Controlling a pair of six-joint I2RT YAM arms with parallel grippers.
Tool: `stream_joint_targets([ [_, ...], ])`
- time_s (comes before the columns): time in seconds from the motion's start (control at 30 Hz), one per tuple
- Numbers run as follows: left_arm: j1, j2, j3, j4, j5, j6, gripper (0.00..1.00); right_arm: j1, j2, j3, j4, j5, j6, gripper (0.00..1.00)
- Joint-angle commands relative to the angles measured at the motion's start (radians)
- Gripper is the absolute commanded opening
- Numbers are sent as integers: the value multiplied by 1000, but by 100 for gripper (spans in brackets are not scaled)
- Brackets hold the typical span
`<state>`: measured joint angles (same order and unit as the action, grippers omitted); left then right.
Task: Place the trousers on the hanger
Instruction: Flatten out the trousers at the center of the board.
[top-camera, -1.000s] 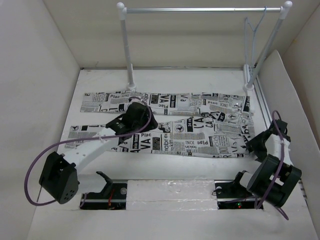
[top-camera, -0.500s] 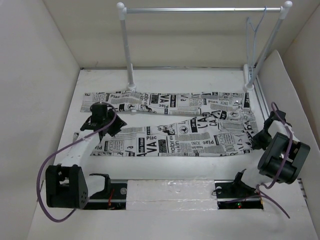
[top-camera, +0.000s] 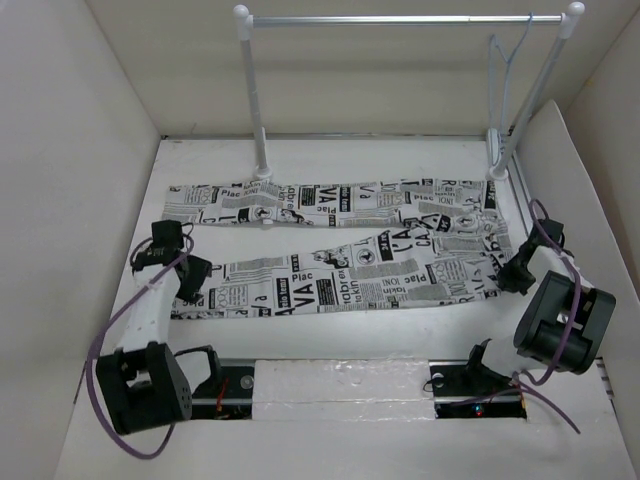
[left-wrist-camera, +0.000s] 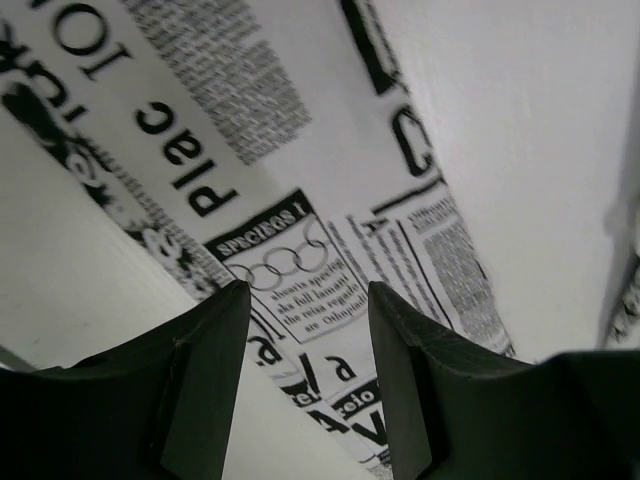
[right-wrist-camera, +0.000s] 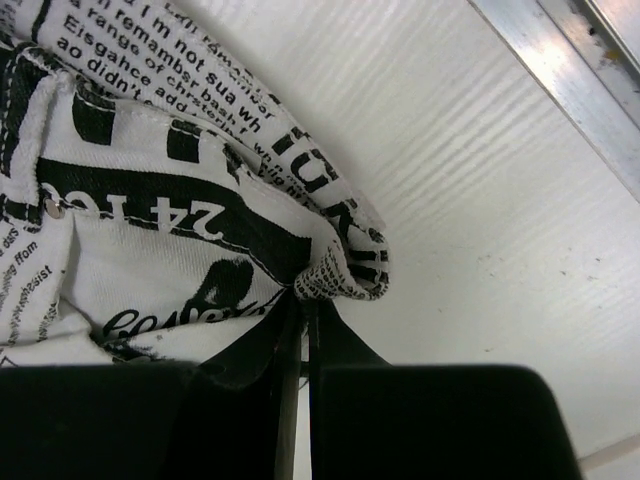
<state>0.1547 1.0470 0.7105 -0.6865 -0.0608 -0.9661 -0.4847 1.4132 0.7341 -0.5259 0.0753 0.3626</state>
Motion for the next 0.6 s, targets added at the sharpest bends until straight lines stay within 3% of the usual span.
stream_joint_targets([
  [0.0, 65, 81, 64, -94, -22, -8, 47, -5, -2, -18, 109, -103, 29, 7],
  [0.1, 135, 237, 95, 11, -91, 67, 48, -29, 10, 1, 115, -143, 13, 7],
  [0.2, 144, 337, 138, 88, -53, 87, 38, -61, 0, 8, 109, -164, -16, 7],
  [0.4, 135, 453, 133, 189, -10, 72, 37, -74, -28, 2, 106, -180, -19, 6],
  [0.57, 135, 639, 194, 231, -24, 98, 38, -74, -46, 1, 130, -195, -11, 6],
])
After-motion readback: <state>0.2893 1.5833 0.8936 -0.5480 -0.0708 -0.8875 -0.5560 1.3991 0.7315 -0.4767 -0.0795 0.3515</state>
